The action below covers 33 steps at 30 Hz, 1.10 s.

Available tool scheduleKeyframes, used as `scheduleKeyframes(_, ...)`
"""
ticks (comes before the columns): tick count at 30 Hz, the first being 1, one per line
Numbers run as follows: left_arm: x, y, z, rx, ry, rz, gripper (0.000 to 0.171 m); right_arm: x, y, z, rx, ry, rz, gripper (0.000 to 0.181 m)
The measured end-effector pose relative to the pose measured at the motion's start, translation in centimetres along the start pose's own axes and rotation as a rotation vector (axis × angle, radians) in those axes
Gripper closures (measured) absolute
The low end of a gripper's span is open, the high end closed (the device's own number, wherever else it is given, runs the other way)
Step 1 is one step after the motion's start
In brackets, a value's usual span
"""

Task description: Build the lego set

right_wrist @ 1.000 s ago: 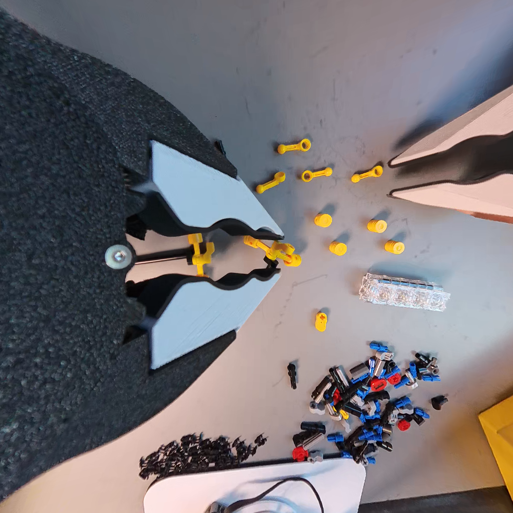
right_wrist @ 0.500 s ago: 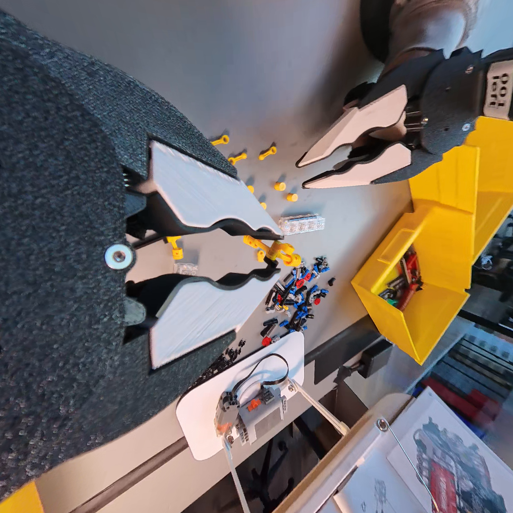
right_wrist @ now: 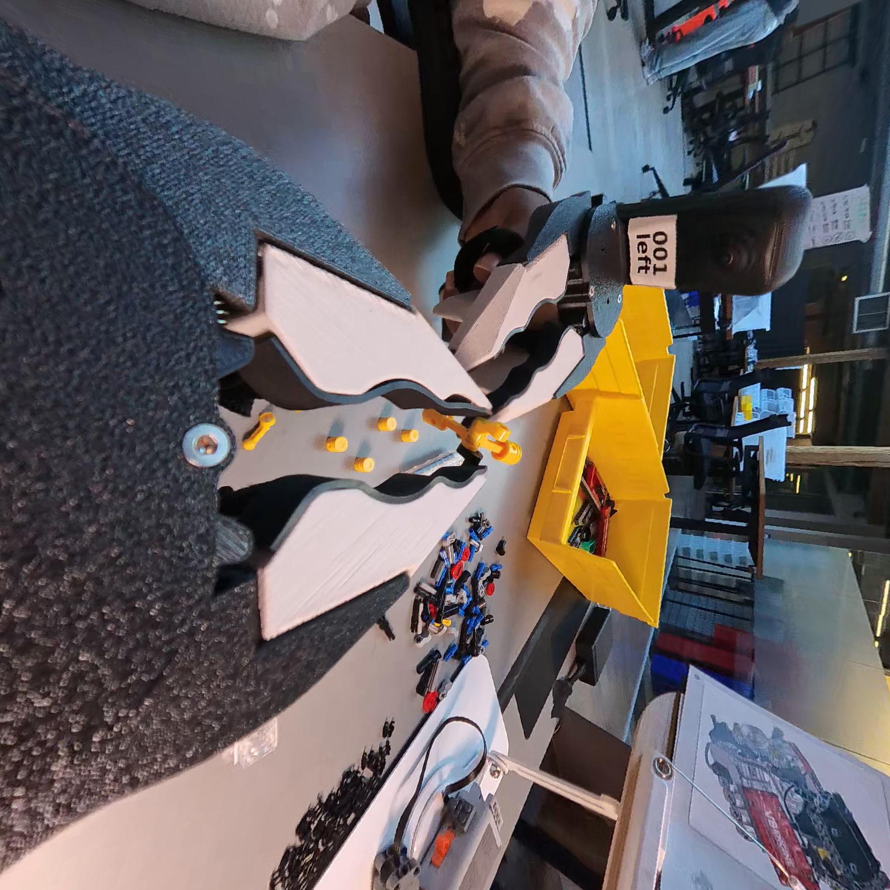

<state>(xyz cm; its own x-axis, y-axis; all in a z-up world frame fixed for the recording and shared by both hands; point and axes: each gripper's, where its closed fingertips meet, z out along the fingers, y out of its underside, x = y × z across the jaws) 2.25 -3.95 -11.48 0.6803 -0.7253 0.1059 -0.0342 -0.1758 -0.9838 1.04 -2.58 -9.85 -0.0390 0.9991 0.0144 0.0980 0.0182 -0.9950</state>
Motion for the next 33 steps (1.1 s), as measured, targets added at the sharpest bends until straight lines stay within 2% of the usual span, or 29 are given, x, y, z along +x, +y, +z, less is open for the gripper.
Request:
scheduleKeyframes(3,0.0,-0.4,0.4,0.022,-0.005,-0.017,0.144,-0.8,-0.1,0.3,0.015,-0.015,0.003,0.161)
scheduleKeyframes(11,0.3,-0.5,0.9,0.023,0.010,-0.008,0.150,-0.8,0.0,0.2,0.035,-0.037,0.063,0.161)
scheduleKeyframes(25,0.5,-0.6,-0.1,0.052,0.072,-0.070,0.155,-1.5,0.2,-0.1,0.066,-0.215,0.223,0.162)
scheduleKeyframes(33,1.1,-0.2,-0.3,0.015,0.067,0.002,0.157,-2.2,0.6,-0.6,-0.005,-0.255,0.115,0.161)
